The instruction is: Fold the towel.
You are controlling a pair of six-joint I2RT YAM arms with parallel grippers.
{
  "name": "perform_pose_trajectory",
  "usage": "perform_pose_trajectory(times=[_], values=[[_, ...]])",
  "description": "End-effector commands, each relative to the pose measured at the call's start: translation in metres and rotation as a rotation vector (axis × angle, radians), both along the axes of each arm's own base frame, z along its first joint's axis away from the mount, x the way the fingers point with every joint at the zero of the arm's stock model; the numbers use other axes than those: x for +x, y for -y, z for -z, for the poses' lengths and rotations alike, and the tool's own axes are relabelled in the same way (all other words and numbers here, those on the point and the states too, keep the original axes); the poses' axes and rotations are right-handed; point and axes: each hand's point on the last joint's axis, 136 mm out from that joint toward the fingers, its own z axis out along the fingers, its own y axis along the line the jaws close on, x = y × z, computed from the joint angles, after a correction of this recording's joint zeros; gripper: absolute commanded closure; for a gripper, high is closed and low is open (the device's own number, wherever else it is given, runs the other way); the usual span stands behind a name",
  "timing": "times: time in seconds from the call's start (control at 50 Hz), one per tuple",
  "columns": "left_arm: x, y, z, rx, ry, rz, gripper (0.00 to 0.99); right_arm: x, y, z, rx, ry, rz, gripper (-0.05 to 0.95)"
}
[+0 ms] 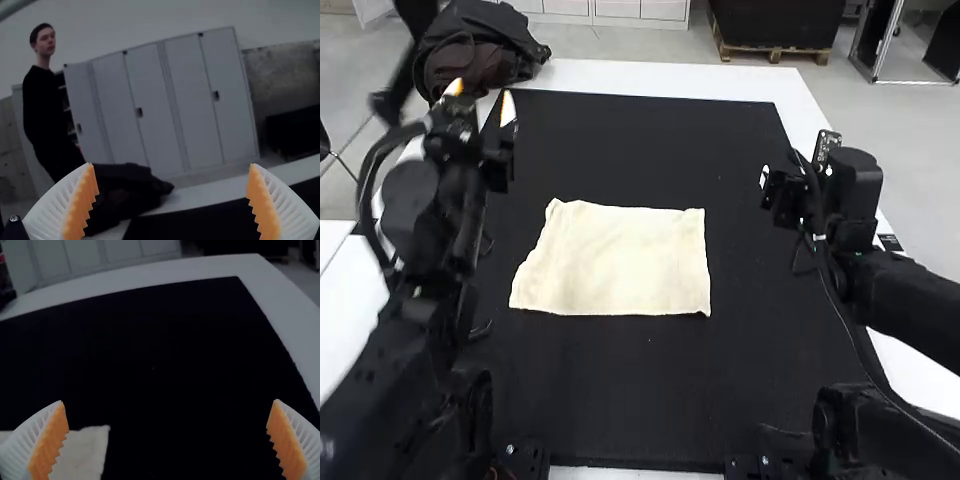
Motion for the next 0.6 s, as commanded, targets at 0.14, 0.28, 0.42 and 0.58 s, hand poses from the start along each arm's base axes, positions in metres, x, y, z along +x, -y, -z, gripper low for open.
perform_pose_trajectory(times=[0.14,0.28,0.42,0.58], values=[[0.056,0.028,0.016,-0.098,-0.198,0.152,0.298,0.016,-0.010,-0.011,0.046,-0.001,-0.022,-0.01],[0.082,0.025,0.031,-0.140,-0.291,0.161,0.269,0.024,-0.016,0.000,0.046,-0.031,-0.046,-0.01],[0.103,0.016,0.044,-0.152,-0.359,0.136,0.154,0.034,-0.021,0.002,0.058,-0.042,-0.061,-0.01],[0.128,0.006,0.064,-0.183,-0.430,0.118,0.139,0.046,-0.025,0.008,0.061,-0.059,-0.071,-0.01]])
